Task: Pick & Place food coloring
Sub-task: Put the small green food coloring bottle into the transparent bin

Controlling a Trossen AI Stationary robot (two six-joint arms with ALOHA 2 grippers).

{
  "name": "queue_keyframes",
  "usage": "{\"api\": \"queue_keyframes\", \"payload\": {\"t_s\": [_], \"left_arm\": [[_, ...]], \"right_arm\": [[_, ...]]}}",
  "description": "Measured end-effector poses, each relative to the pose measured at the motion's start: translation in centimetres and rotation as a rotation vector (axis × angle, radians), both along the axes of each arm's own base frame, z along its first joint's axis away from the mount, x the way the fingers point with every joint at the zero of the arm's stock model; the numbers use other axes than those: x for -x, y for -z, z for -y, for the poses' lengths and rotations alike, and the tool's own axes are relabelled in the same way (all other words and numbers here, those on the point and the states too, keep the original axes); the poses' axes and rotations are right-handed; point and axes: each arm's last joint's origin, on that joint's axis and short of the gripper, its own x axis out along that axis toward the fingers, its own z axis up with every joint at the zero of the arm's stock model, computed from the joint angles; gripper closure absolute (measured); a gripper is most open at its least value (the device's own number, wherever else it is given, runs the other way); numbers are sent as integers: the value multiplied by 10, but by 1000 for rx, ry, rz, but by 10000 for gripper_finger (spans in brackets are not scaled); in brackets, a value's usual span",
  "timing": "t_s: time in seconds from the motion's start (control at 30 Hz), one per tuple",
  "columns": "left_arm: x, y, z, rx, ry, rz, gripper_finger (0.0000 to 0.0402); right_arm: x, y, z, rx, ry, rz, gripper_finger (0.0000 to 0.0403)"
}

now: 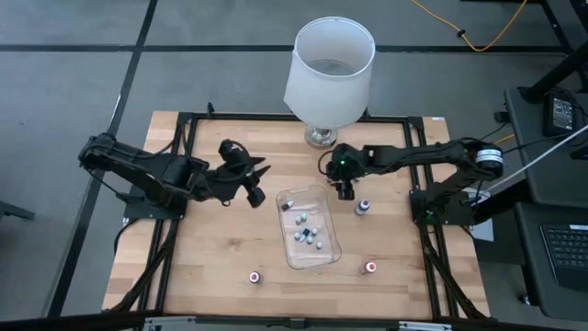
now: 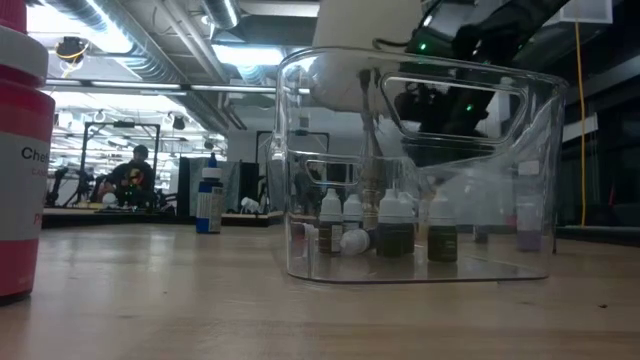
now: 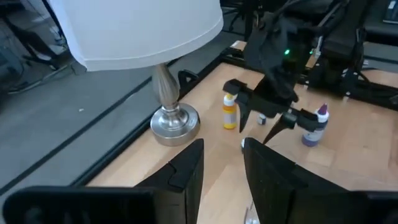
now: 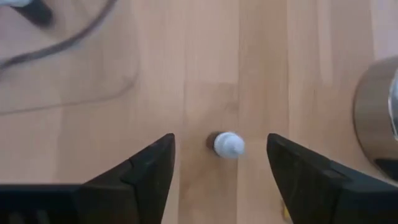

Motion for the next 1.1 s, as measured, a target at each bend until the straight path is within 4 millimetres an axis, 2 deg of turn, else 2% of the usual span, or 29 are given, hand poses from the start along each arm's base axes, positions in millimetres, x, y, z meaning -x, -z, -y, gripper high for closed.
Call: {"api": "queue_keyframes", "payload": {"t_s": [0.3, 0.7, 1.1], "left_arm": [[-1, 1, -3, -66, 23, -56, 294], [-2, 3, -11, -57, 54, -108, 296], [-2, 4, -13, -58, 44, -112, 299]], "right_arm": [[-4, 22, 13, -14, 36, -62, 175], [-8, 27, 20, -43, 63, -35, 211], [-8, 28, 20, -51, 69, -36, 316]]}}
